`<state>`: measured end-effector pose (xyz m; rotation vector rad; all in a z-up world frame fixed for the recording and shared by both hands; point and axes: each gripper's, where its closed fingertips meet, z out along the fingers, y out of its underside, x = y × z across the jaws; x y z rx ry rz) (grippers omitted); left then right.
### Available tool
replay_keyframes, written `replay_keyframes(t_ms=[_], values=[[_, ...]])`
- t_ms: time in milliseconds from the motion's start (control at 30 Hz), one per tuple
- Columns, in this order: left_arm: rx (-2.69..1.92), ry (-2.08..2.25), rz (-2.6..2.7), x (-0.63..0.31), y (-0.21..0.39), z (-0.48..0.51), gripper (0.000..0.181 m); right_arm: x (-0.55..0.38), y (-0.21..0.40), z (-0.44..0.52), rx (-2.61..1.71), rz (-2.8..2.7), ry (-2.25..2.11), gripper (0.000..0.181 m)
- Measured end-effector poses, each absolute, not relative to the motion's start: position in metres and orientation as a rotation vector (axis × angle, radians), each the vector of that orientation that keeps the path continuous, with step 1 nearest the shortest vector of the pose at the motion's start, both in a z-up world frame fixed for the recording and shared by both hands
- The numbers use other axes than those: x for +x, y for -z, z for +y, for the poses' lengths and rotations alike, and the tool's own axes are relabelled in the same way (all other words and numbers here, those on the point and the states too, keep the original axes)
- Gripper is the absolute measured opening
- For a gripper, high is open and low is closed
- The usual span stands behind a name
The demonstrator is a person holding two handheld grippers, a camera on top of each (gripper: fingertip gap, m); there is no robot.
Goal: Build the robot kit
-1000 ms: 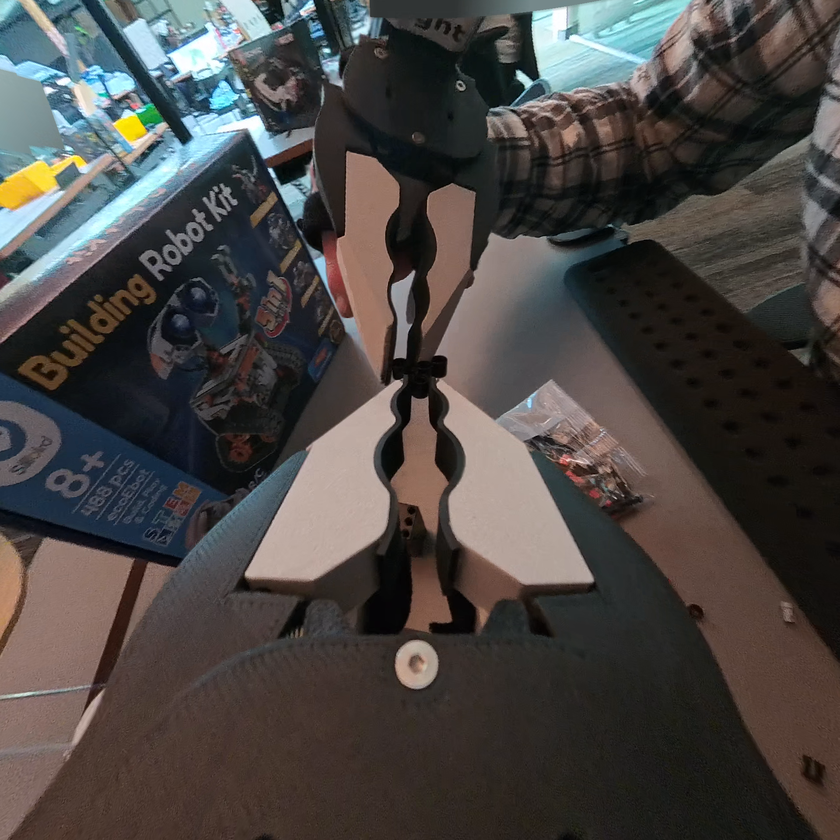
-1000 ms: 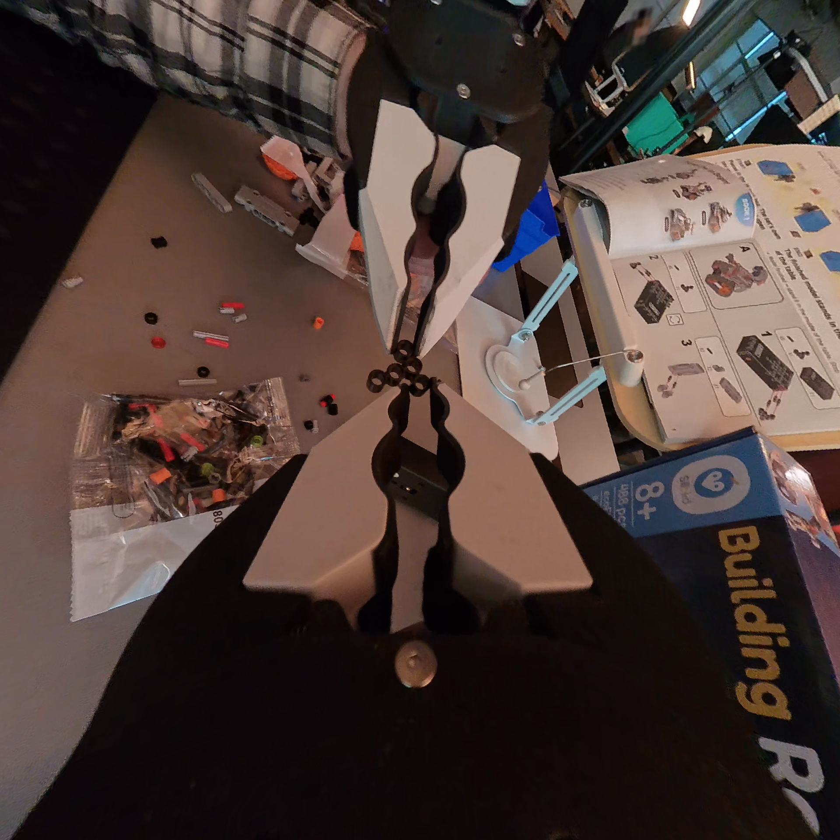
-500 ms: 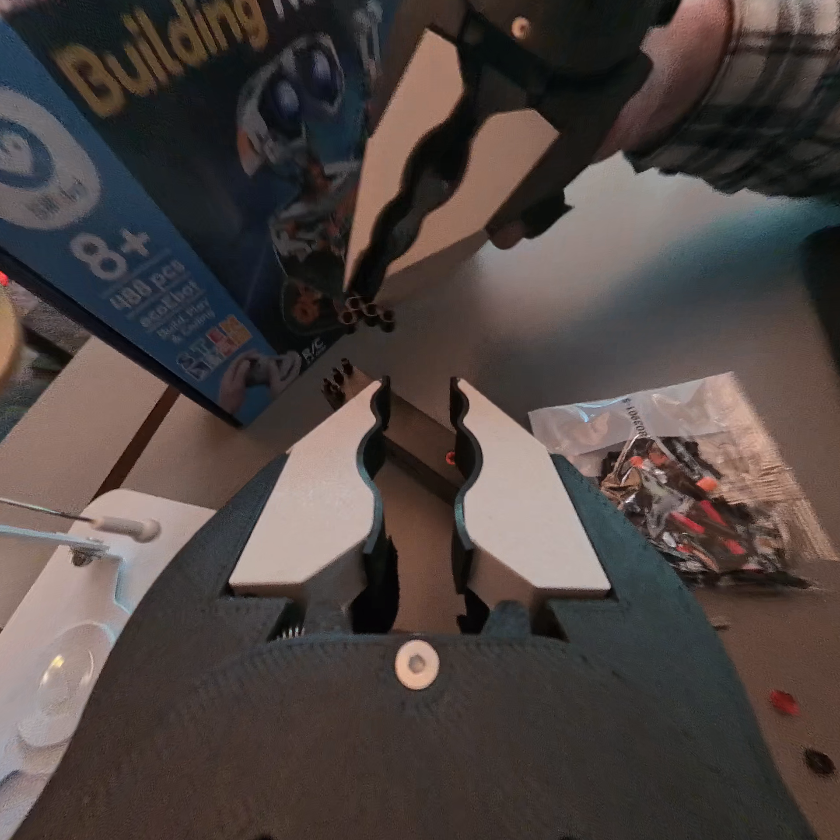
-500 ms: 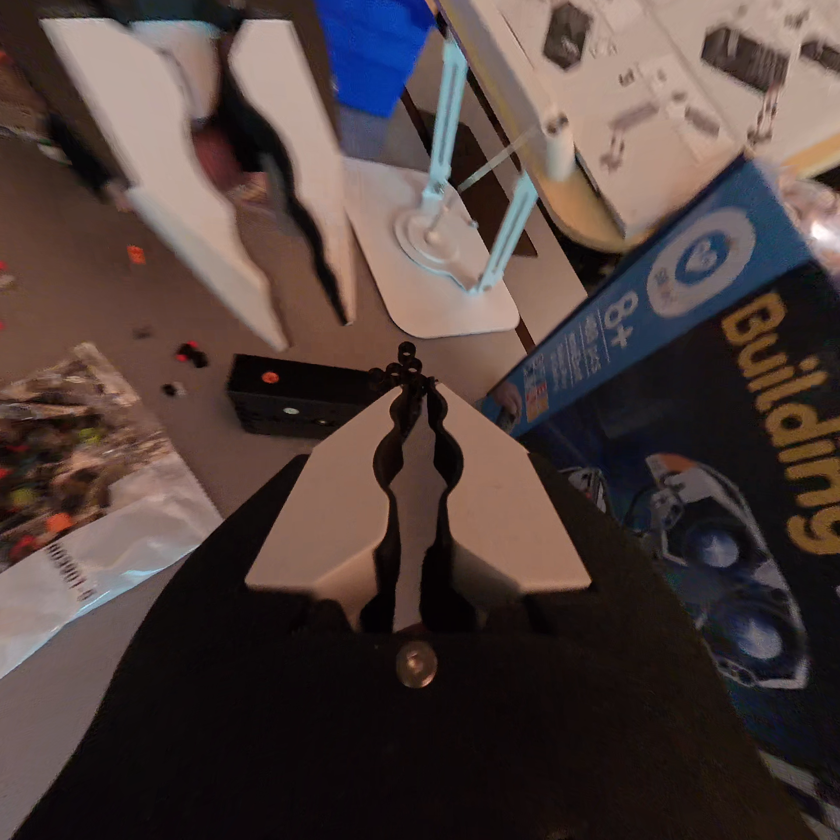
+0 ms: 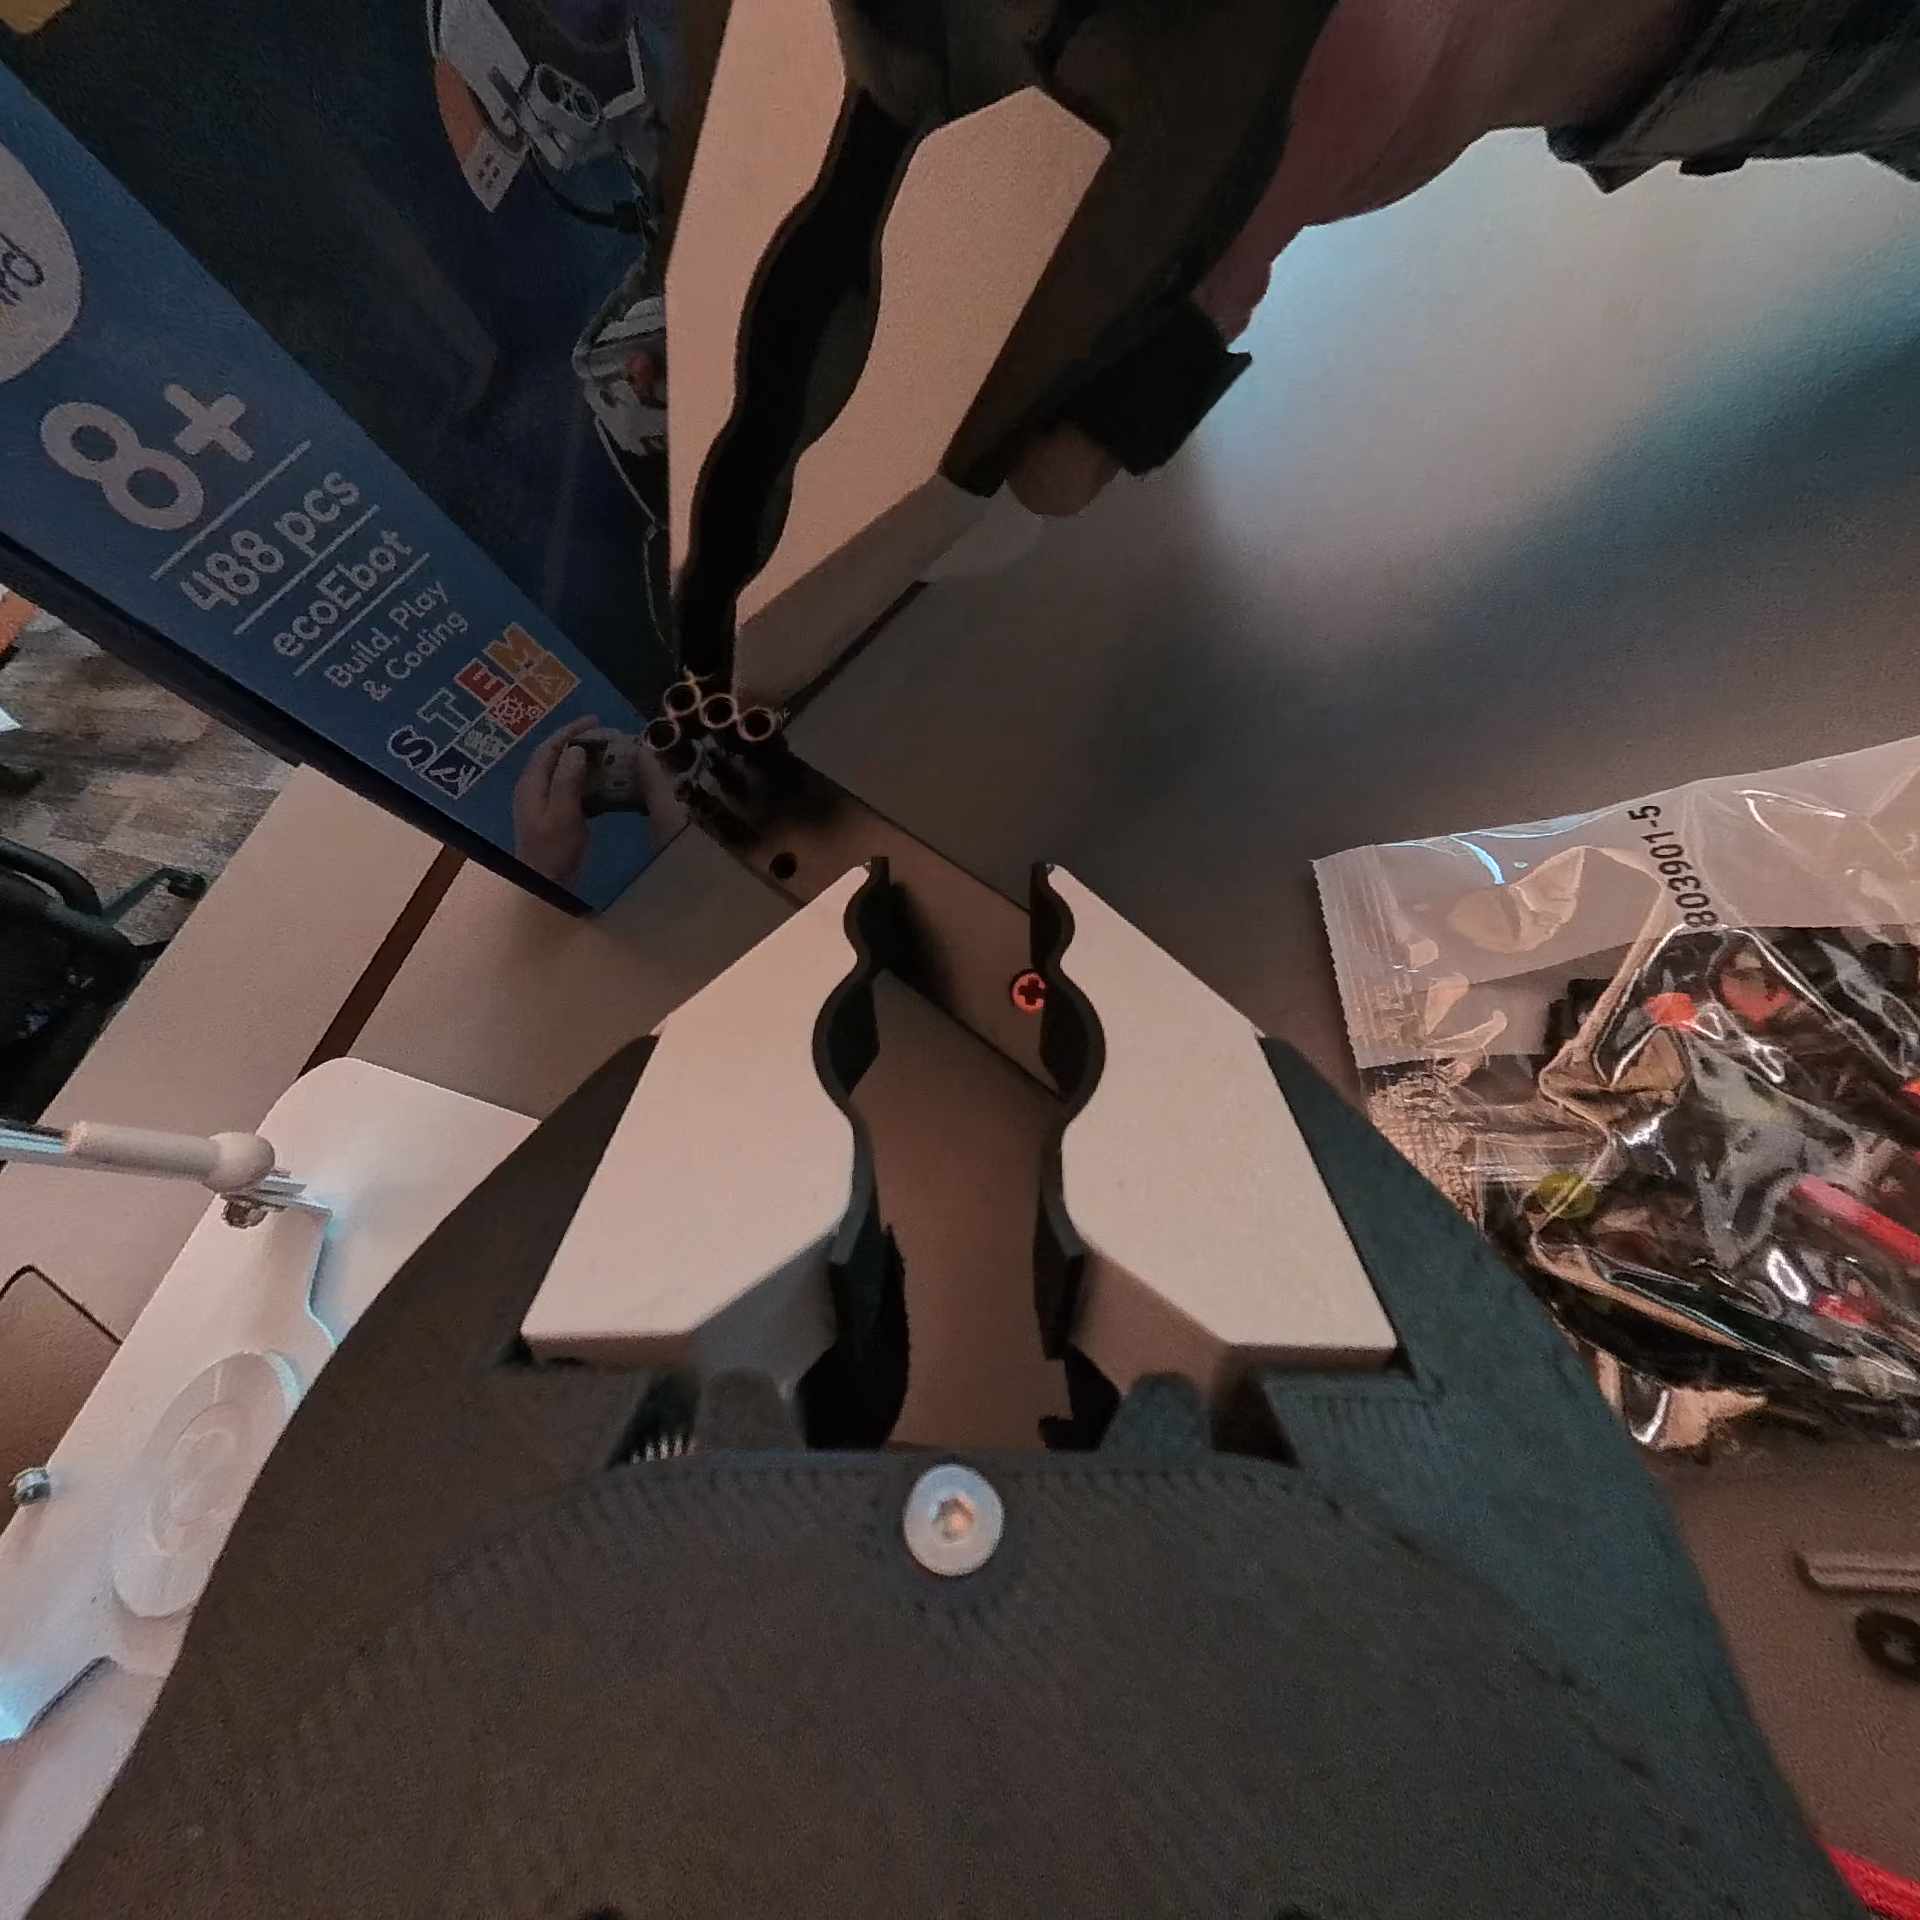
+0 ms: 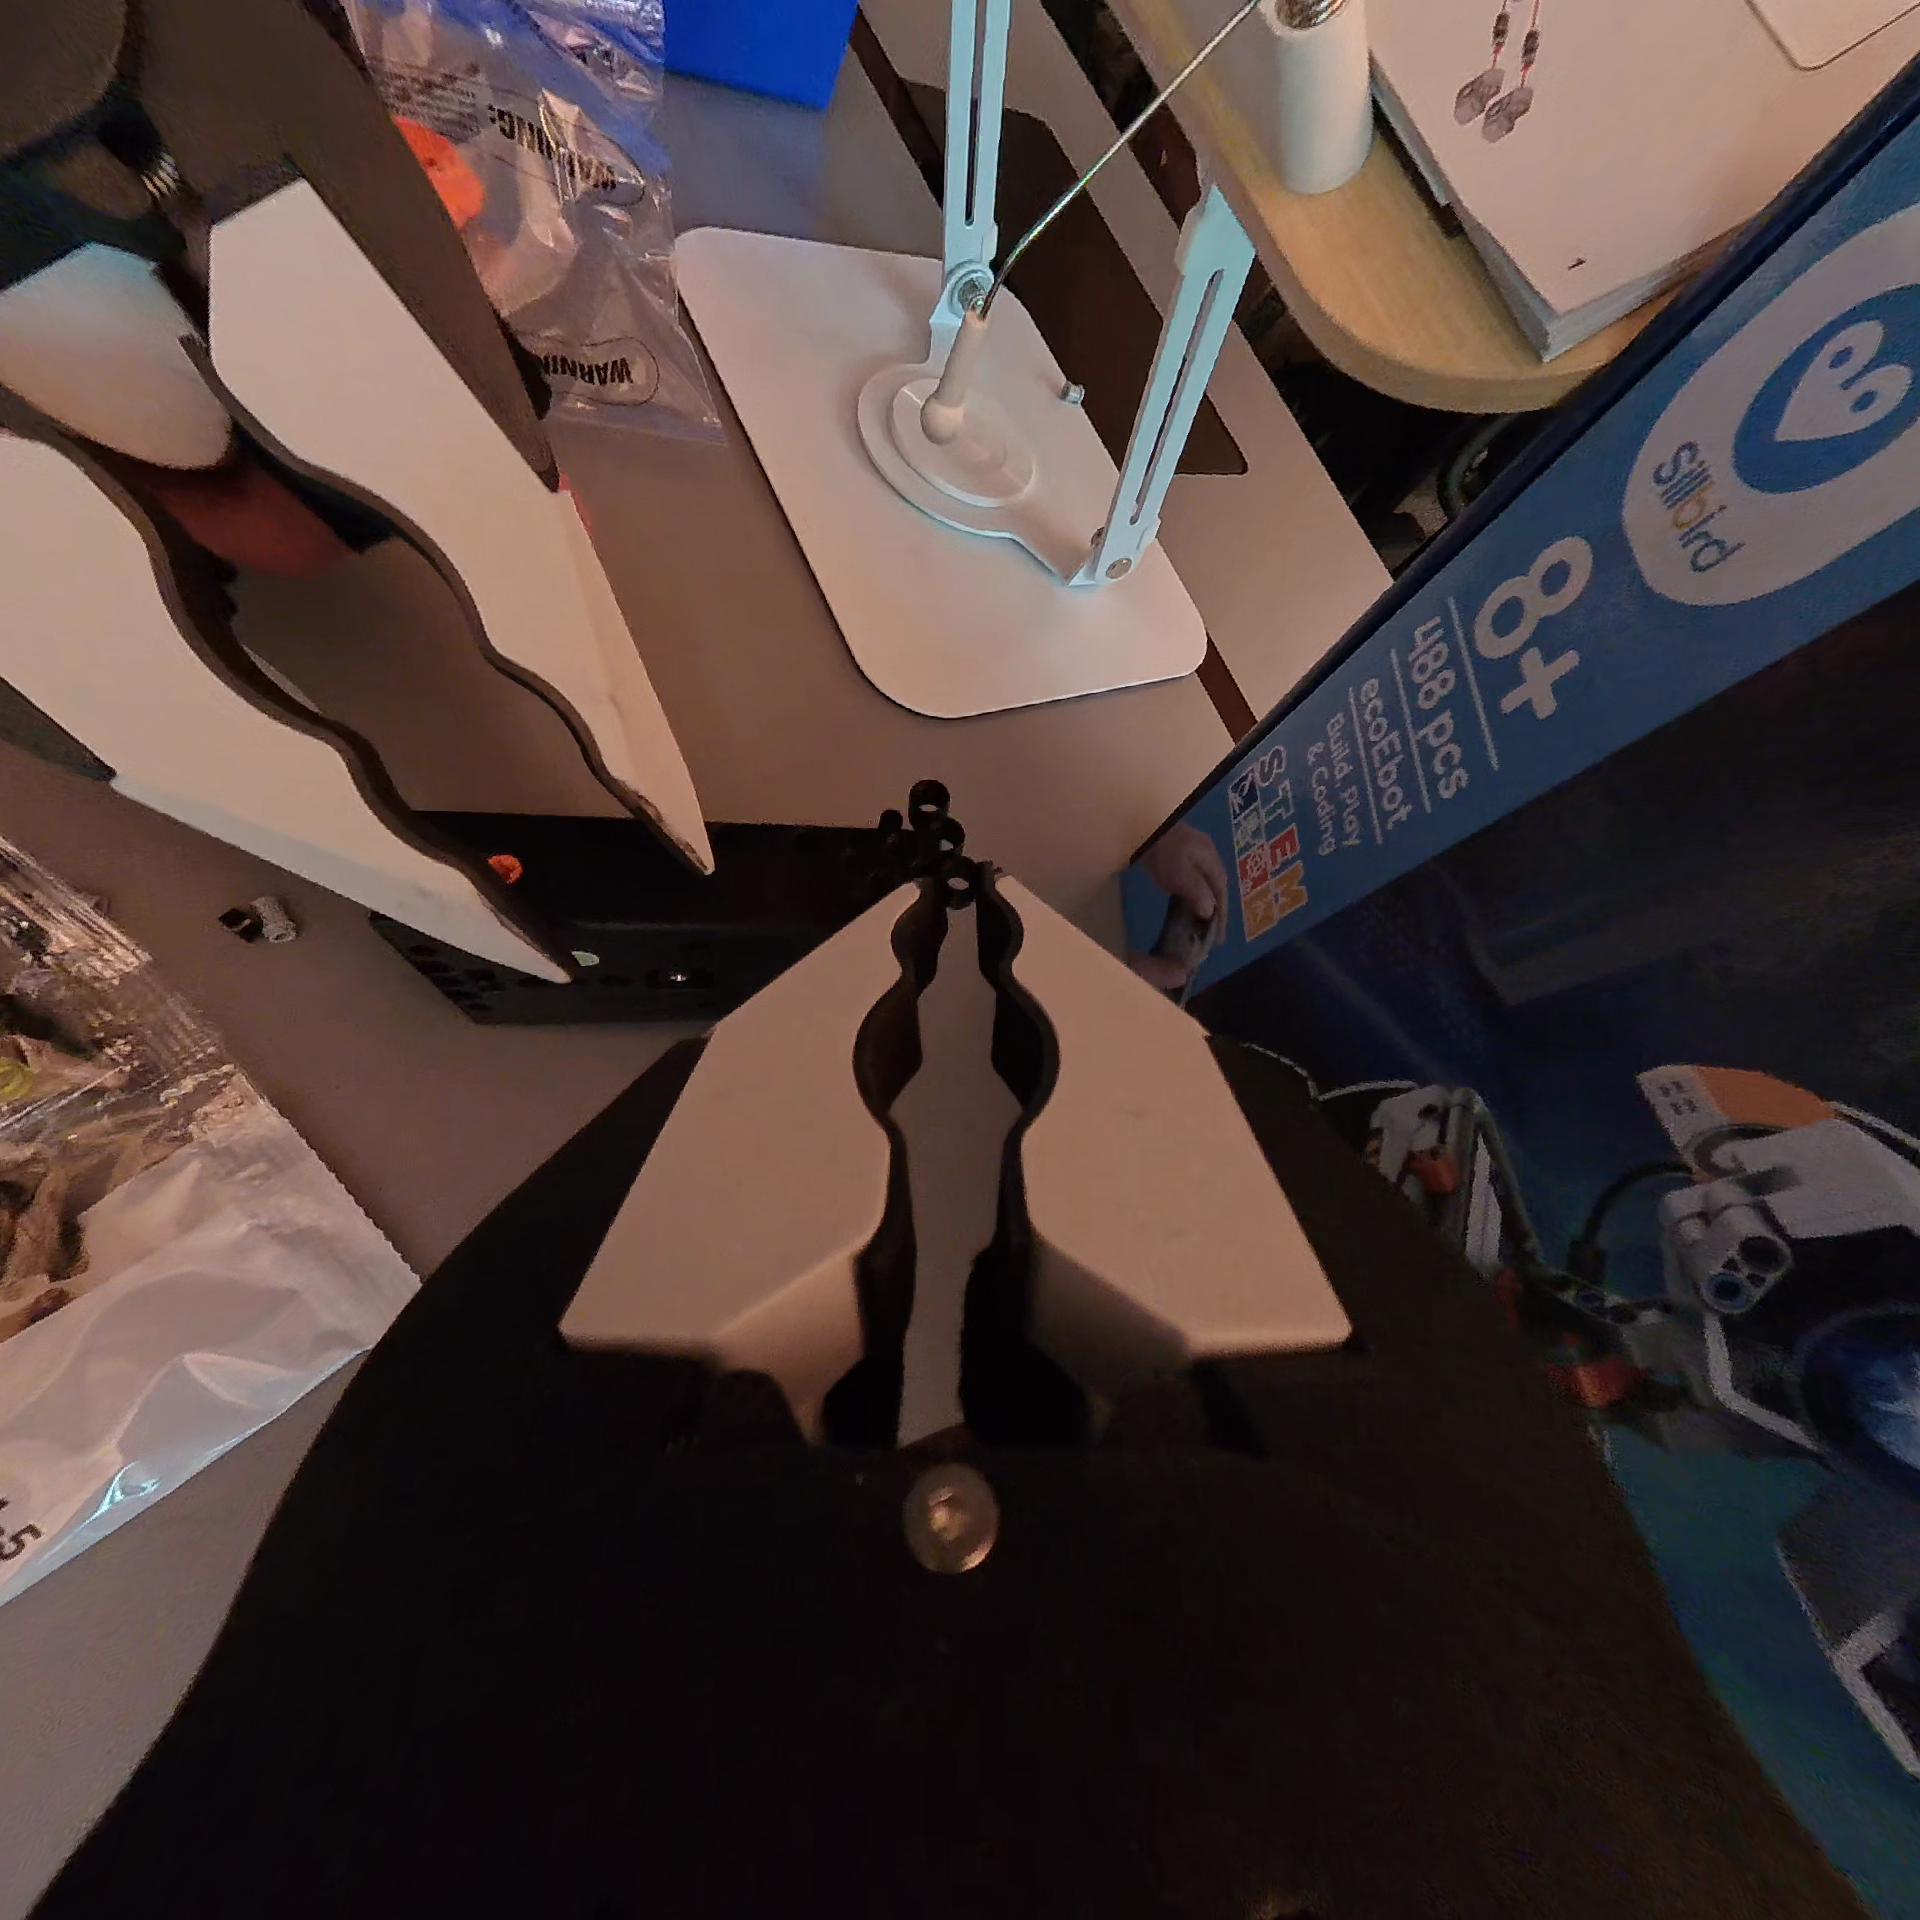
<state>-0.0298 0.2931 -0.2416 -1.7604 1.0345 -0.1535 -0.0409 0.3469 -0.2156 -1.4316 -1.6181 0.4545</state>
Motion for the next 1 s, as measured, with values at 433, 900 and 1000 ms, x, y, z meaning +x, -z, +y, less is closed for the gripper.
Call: replay_keyframes(t_ms=[433,900,1000], values=[[-1.718,0.145,0.997,-0.026,0.243,0.293,0.020,-0.037,0.222,0.346,-1.559,-1.548,-0.536,0.004],[-1.706,0.171,0.989,-0.018,0.244,0.291,0.017,-0.030,0.226,0.352,-1.713,-1.342,-0.683,0.005],[-1.716,0.204,0.967,-0.018,0.245,0.291,0.016,-0.031,0.228,0.355,-1.739,-1.307,-0.725,0.005]])
